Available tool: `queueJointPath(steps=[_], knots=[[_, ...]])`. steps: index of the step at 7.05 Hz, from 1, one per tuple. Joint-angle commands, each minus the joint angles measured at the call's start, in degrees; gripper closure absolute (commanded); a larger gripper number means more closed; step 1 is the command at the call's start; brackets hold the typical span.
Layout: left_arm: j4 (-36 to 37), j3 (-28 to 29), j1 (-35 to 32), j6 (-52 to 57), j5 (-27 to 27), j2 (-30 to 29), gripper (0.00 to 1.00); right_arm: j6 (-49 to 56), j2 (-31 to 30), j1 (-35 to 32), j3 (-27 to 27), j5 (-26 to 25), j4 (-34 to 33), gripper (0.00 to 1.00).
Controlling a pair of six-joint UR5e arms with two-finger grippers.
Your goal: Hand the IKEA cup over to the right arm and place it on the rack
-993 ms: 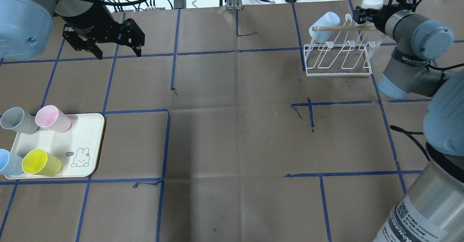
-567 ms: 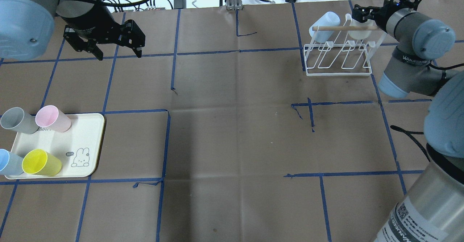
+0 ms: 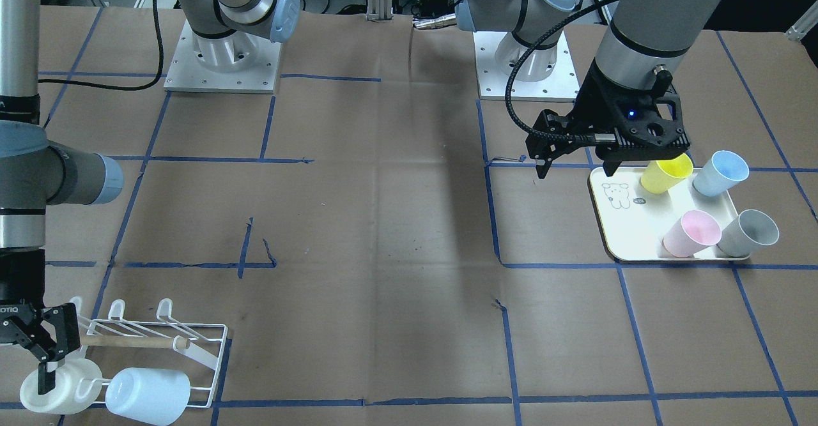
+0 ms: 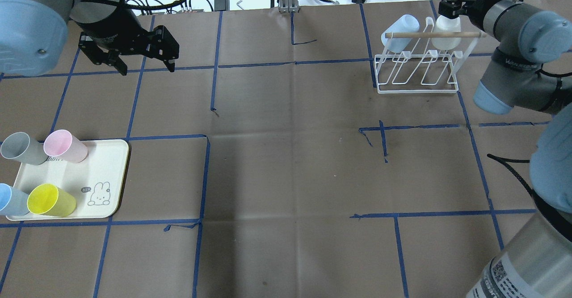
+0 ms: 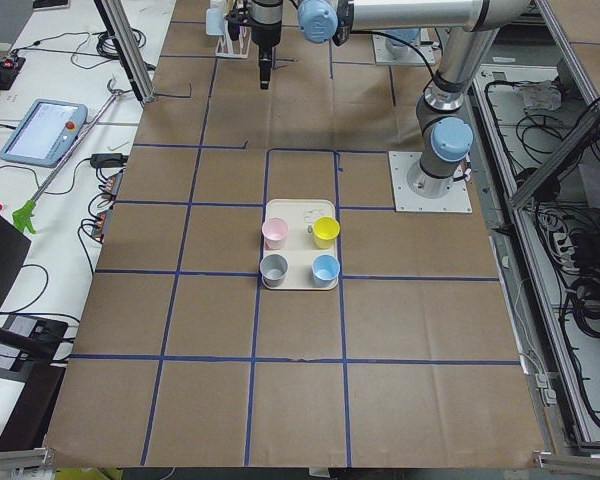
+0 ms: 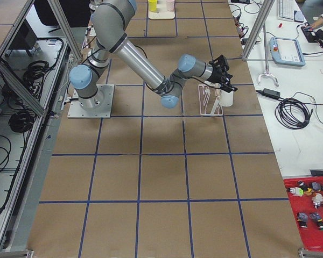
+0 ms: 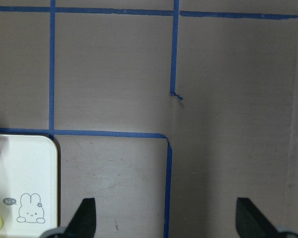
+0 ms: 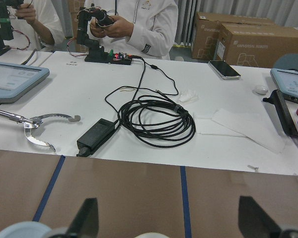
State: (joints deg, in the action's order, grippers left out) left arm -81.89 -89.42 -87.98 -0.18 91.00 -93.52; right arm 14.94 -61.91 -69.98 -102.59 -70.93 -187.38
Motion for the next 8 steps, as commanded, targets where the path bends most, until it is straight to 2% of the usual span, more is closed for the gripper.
queueJointPath(steps=[1, 3, 5, 7, 8], knots=[[0.68, 0.03, 0.0, 0.0, -0.12, 0.0, 0.0, 0.26, -9.67, -0.16, 0.29, -0.44, 25.01, 0.0], [0.68, -0.06, 0.0, -0.09, -0.12, -0.09, 0.0, -0.09, -17.16, -2.42, 1.59, -0.61, 48.66, 0.0], [0.68, 0.03, 0.0, -0.09, -0.12, -0.09, 0.0, 0.35, -19.3, -5.33, 7.29, -0.79, 69.07, 0.0], [0.68, 0.03, 0.0, -0.09, -0.12, -0.09, 0.0, -1.39, -20.96, -10.23, 13.53, -9.62, 87.81, 0.0], [0.68, 0.03, 0.0, -0.09, -0.12, -0.09, 0.0, -6.11, -21.49, -13.13, 15.12, -14.97, 90.67, 0.0]])
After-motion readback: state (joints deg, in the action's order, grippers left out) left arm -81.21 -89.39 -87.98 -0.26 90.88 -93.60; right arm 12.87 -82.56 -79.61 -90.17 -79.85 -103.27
